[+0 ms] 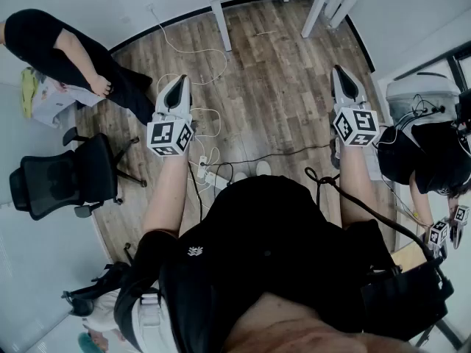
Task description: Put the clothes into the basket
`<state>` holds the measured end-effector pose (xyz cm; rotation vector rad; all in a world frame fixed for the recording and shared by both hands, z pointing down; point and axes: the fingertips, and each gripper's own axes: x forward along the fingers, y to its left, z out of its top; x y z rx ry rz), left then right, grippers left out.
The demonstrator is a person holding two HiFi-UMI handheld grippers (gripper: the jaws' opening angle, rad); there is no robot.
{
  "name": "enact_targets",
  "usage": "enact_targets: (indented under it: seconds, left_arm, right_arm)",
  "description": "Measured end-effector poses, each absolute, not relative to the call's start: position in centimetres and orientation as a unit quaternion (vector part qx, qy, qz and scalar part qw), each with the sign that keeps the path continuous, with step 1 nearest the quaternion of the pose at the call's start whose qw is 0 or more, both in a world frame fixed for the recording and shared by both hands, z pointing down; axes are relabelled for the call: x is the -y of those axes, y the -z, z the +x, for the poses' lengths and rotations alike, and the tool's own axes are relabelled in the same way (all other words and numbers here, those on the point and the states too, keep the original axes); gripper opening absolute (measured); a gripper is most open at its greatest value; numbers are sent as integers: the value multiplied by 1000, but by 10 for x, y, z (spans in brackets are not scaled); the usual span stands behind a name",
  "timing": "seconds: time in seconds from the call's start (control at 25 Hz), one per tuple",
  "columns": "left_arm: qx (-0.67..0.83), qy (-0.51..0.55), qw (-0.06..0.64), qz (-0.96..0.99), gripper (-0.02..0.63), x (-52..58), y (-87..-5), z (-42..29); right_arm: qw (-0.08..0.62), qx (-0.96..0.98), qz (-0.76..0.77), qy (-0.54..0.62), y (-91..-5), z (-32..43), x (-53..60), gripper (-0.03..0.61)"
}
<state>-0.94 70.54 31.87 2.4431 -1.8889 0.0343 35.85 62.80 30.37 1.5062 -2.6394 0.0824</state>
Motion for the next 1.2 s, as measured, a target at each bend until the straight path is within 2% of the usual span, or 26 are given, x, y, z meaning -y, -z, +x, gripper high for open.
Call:
enact_targets:
  seconds: [0.76, 1.2]
  left_arm:
    - [633, -25, 13, 774, 0, -641, -319, 13]
    - [613, -17, 4, 790, 0, -505, -328, -20]
  right_arm:
    - [38, 875, 480, -52, -330, 380, -542, -5]
    - [56, 859, 506, -54, -347, 368, -440, -5]
